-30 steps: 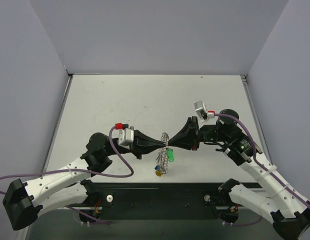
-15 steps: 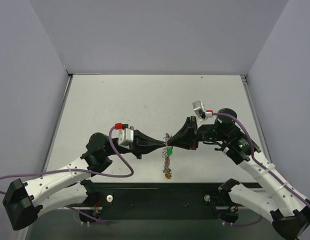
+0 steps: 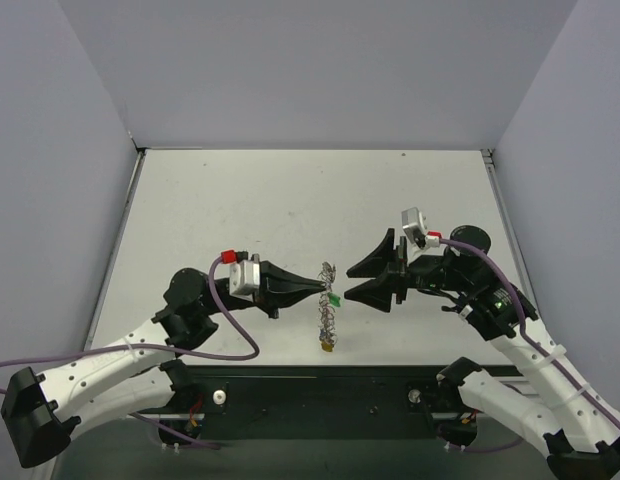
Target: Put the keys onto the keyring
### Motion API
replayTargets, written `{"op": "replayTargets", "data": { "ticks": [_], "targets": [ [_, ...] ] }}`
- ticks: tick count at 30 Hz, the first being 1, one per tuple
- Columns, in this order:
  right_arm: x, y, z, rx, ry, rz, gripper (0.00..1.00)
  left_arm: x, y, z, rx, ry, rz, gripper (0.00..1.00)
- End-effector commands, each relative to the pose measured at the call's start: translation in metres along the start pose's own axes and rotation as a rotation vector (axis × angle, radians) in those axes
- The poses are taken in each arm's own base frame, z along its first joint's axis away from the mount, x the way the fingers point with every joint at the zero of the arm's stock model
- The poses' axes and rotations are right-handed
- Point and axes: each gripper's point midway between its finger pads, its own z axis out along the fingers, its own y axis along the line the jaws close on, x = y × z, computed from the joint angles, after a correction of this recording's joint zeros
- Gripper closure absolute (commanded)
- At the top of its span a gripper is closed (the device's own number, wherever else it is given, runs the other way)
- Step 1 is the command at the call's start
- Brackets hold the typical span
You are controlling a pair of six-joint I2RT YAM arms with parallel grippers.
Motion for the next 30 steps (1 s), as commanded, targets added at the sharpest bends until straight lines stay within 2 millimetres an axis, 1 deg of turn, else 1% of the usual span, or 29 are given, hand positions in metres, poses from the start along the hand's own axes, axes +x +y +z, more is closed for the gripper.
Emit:
{"op": "replayTargets", "data": {
  "ticks": [1,4,7,8,9,11,15,18,22,23,30],
  "targets": [
    [-0.021,0.001,-0.006,0.016,-0.045,-0.097,0.49,-0.038,0.001,-0.001,-0.024,-0.082,0.082,1.0],
    [-0.021,0.007,-0.005,-0.024,-0.044,-0.095,0.44,-0.037,0.001,-0.002,-0.027,-0.077,0.082,1.0],
    [-0.022,0.015,-0.002,-0.087,-0.045,-0.065,0.43,-0.035,0.0,-0.002,-0.023,-0.072,0.08,1.0],
    [-0.021,0.014,0.0,-0.097,-0.046,-0.054,0.43,-0.035,0.0,-0.001,-0.021,-0.071,0.078,1.0],
    [-0.023,0.016,0.001,-0.111,-0.064,-0.066,0.44,-0.033,0.0,-0.001,-0.019,-0.067,0.073,1.0],
    [-0.023,0.02,0.003,-0.144,-0.07,-0.031,0.44,-0.031,0.001,0.0,-0.019,-0.064,0.07,1.0],
    [-0.027,0.024,0.009,-0.183,-0.086,-0.018,0.5,-0.029,0.003,0.002,-0.024,-0.06,0.062,1.0],
    [-0.025,0.022,0.013,-0.183,-0.077,-0.007,0.53,-0.028,0.004,0.003,-0.027,-0.06,0.059,1.0],
    [-0.018,0.019,0.018,-0.18,-0.052,0.004,0.53,-0.029,0.005,0.003,-0.028,-0.062,0.061,1.0],
    [-0.013,0.017,0.019,-0.167,-0.037,0.009,0.53,-0.029,0.005,0.003,-0.029,-0.063,0.061,1.0],
    [0.002,0.015,0.019,-0.141,0.017,0.011,0.53,-0.03,0.007,0.004,-0.04,-0.067,0.069,1.0]
  ]
}}
